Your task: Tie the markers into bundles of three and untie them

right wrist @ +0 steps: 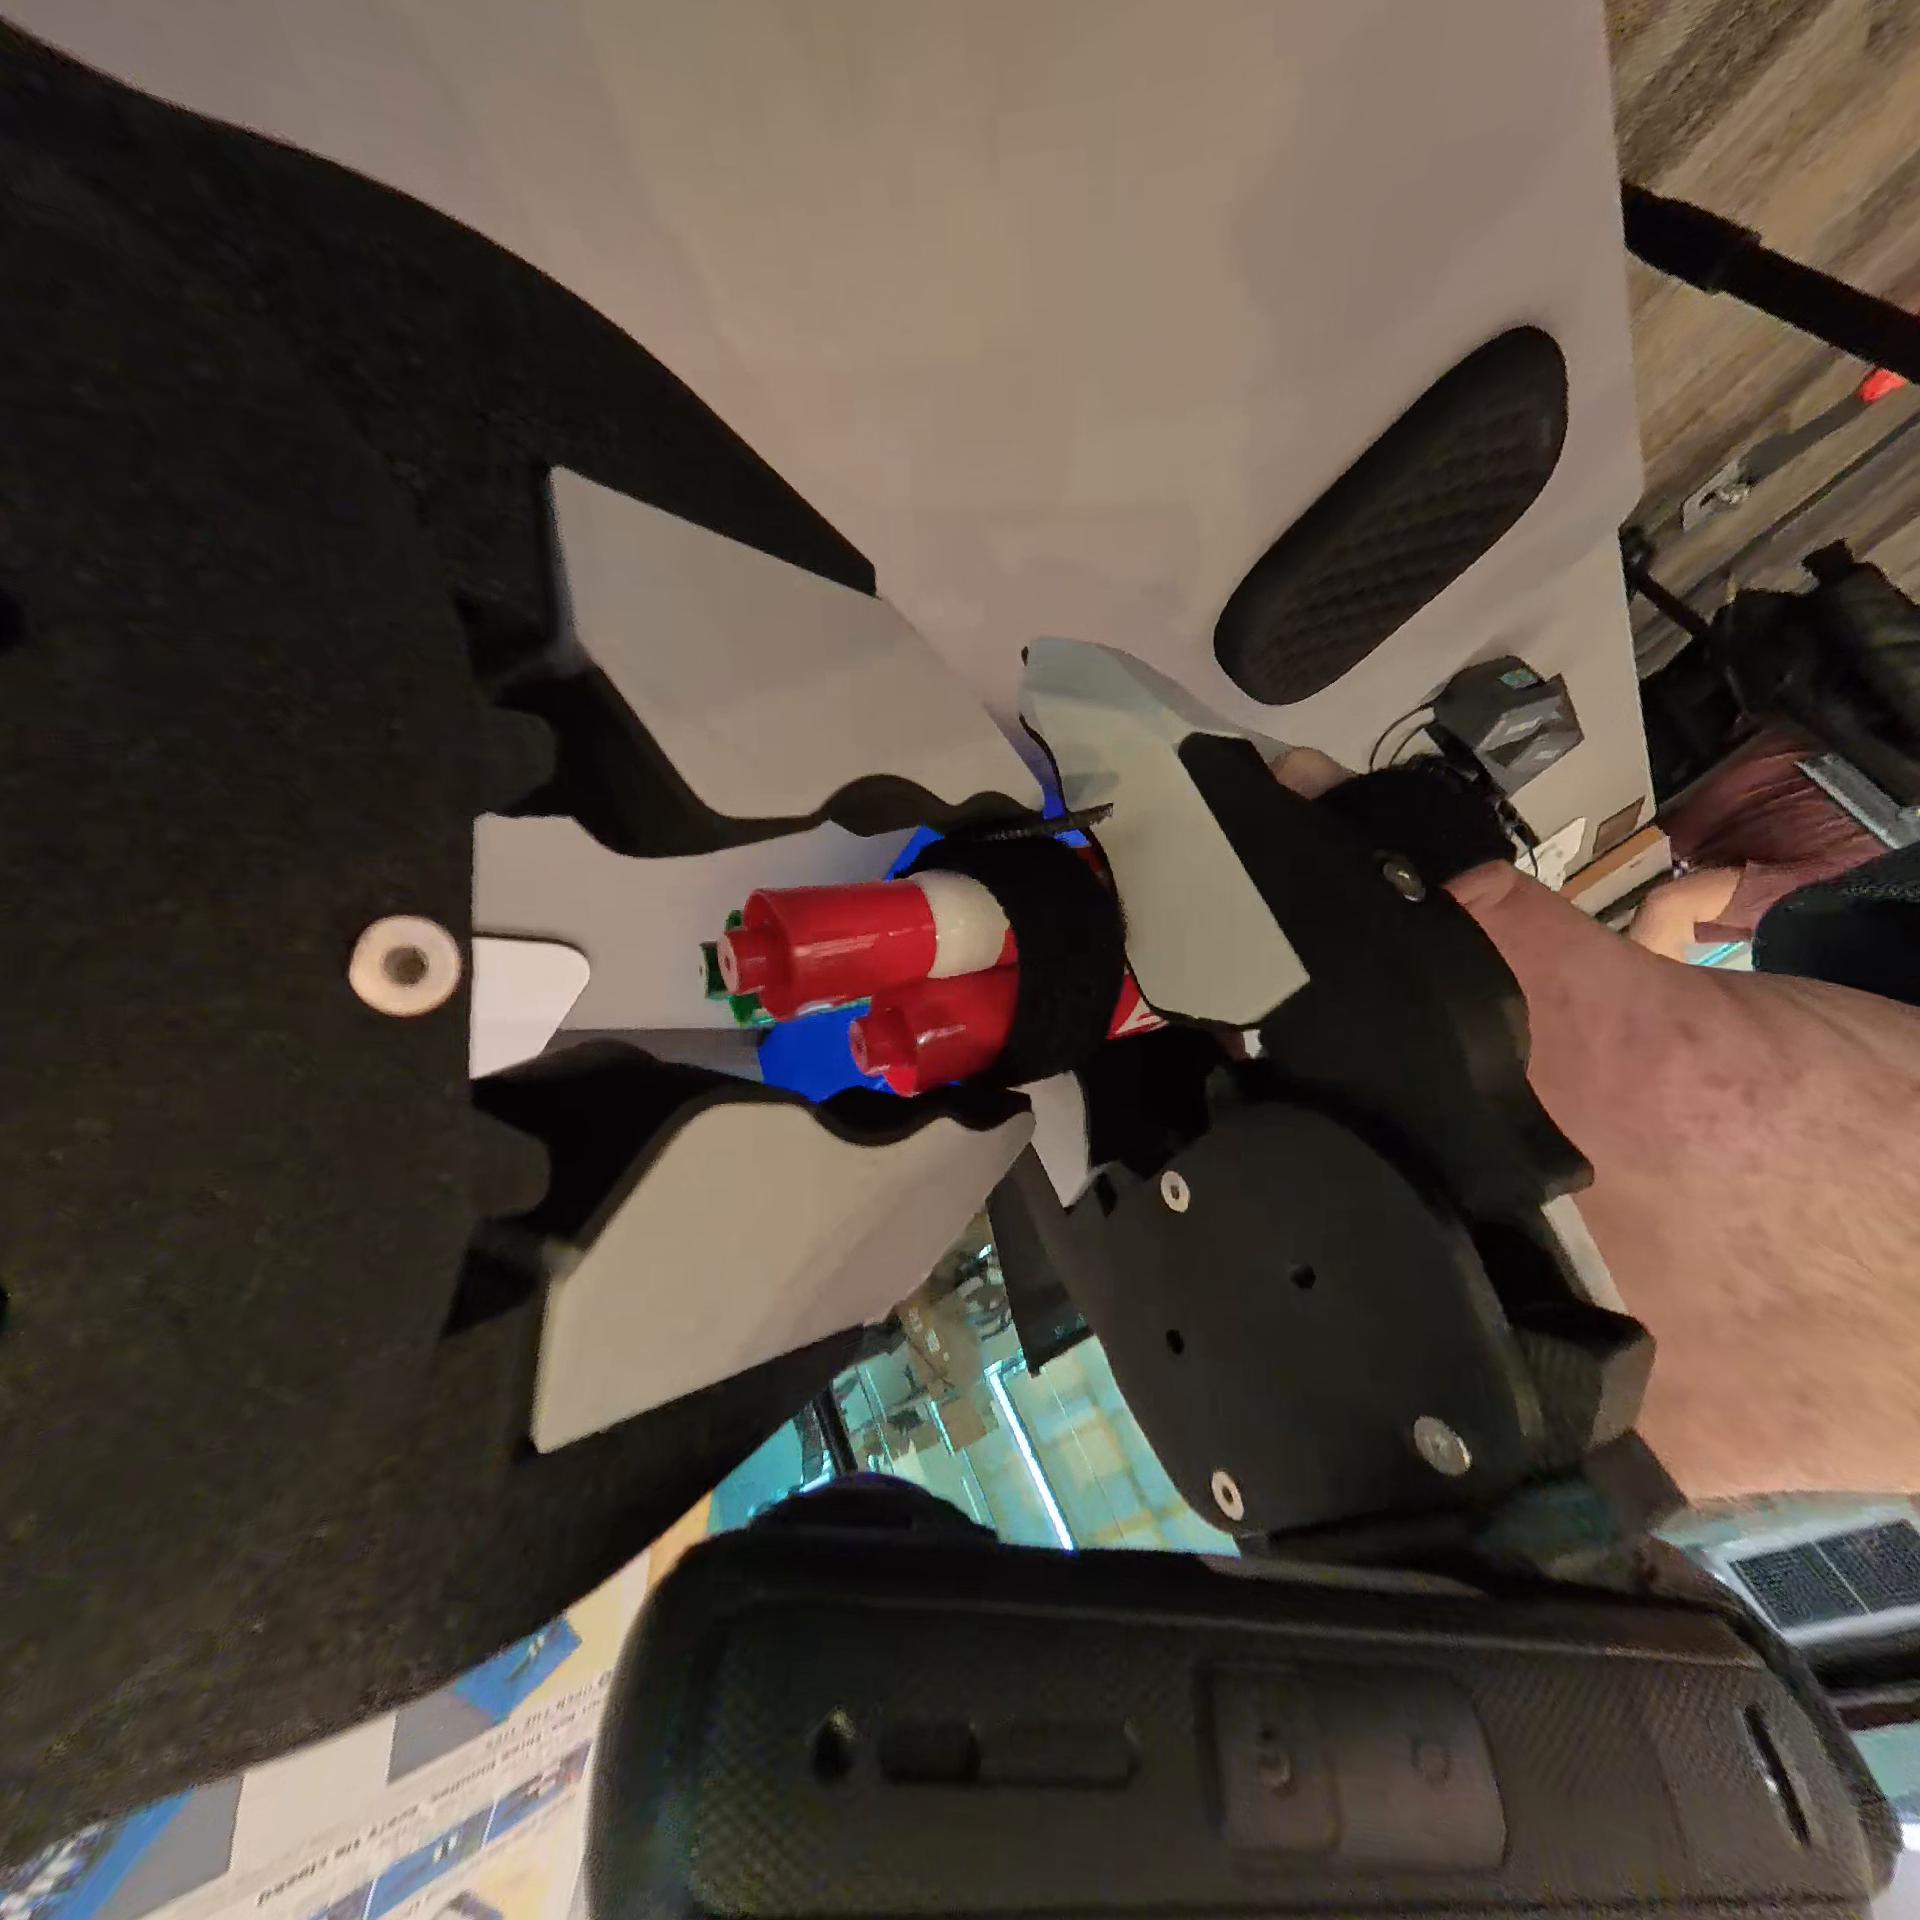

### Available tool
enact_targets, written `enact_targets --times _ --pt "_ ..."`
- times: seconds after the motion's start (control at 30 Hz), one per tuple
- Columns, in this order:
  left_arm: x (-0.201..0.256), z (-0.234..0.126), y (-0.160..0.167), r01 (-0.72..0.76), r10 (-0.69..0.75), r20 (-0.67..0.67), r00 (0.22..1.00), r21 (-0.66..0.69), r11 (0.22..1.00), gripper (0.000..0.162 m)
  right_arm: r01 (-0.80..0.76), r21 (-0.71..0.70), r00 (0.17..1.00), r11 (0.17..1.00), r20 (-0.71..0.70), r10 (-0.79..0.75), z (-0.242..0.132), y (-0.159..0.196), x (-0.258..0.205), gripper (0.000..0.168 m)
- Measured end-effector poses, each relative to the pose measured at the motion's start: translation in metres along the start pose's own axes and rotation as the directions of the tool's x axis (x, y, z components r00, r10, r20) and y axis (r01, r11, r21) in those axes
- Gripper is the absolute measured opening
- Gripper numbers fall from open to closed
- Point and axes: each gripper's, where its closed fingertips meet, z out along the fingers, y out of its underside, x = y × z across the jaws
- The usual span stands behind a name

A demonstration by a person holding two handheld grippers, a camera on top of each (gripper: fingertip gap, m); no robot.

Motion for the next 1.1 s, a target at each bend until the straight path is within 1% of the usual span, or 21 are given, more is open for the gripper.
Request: enact_targets --times 0.23,0.37,0.47,0.57,0.63,0.7,0.93,1.1 --pt "0.000 -0.001 0.002 0.017 -0.017 -0.010 1.000 -0.031 0.999 0.042 -0.013 -0.014 1.000 1.000 0.004 0.013 -0.001 0.003 0.001 0.044" --pt "-0.001 -0.003 0.001 0.019 -0.020 -0.012 1.000 -0.036 0.999 0.042 0.005 -0.012 0.999 1.000 -0.032 -0.005 -0.003 0.002 0.005 0.045" --pt "-0.003 -0.005 0.000 0.028 -0.029 -0.008 1.000 -0.046 0.999 0.041 0.008 -0.010 0.998 1.000 -0.055 -0.008 -0.002 0.002 0.007 0.053" --pt "-0.005 -0.006 0.001 0.032 -0.033 -0.010 0.999 -0.070 0.997 0.042 0.067 -0.056 0.995 0.996 -0.064 -0.070 -0.002 0.008 0.006 0.057" --pt "-0.006 -0.006 -0.002 0.028 -0.028 -0.002 1.000 -0.065 0.998 0.041 0.087 -0.054 0.992 0.995 -0.082 -0.091 -0.004 0.007 0.009 0.048" --pt "-0.007 -0.006 -0.002 0.021 -0.021 0.000 1.000 -0.074 0.997 0.042 0.127 -0.089 0.987 0.988 -0.088 -0.135 -0.006 0.008 0.010 0.044" --pt "-0.009 -0.005 -0.009 0.012 -0.013 -0.004 1.000 -0.059 0.998 0.042 0.133 -0.139 0.987 0.981 -0.075 -0.144 -0.012 0.014 0.012 0.042" --pt "-0.004 -0.005 -0.018 -0.029 0.028 -0.012 1.000 -0.060 0.998 0.041 0.097 -0.141 0.991 0.985 -0.074 -0.108 -0.025 0.011 0.007 0.043"
